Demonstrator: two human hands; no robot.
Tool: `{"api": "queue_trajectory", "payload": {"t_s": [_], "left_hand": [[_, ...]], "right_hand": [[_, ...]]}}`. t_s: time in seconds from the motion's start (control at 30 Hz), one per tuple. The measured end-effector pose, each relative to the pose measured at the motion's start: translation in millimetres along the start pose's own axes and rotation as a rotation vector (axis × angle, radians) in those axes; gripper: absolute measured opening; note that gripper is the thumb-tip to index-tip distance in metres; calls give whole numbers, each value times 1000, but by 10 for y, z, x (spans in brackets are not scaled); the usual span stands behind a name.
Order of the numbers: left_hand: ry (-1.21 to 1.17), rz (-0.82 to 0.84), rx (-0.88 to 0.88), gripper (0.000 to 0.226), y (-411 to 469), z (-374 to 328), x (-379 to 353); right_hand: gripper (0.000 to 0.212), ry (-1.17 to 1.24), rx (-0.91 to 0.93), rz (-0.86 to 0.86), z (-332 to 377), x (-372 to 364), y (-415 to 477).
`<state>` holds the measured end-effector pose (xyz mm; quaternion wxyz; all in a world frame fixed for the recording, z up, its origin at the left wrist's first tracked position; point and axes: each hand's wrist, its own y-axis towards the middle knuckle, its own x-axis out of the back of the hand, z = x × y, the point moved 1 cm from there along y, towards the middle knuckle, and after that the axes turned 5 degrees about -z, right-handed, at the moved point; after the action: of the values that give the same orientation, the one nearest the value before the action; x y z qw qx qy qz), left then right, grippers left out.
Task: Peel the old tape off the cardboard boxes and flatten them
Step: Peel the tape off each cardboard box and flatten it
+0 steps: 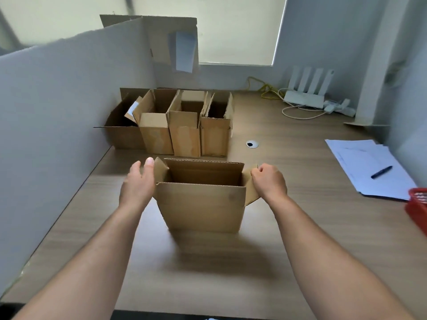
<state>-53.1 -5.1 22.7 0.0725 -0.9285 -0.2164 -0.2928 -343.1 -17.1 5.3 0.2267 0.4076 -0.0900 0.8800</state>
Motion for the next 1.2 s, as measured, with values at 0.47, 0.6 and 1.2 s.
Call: {"api": "queue_trajectory", "payload": {"t_s": [0.47, 0.6, 1.2], "left_hand": [[-308, 516, 611, 85, -11, 147, -368], [-302, 593, 494, 89, 32, 55, -370], [-633, 373, 129, 66, 148, -187, -127]], "right_hand": [[81, 598, -367, 529, -254, 318, 61], [93, 874, -362, 704, -245, 376, 85], [82, 872, -443, 532, -14, -19, -141]]}}
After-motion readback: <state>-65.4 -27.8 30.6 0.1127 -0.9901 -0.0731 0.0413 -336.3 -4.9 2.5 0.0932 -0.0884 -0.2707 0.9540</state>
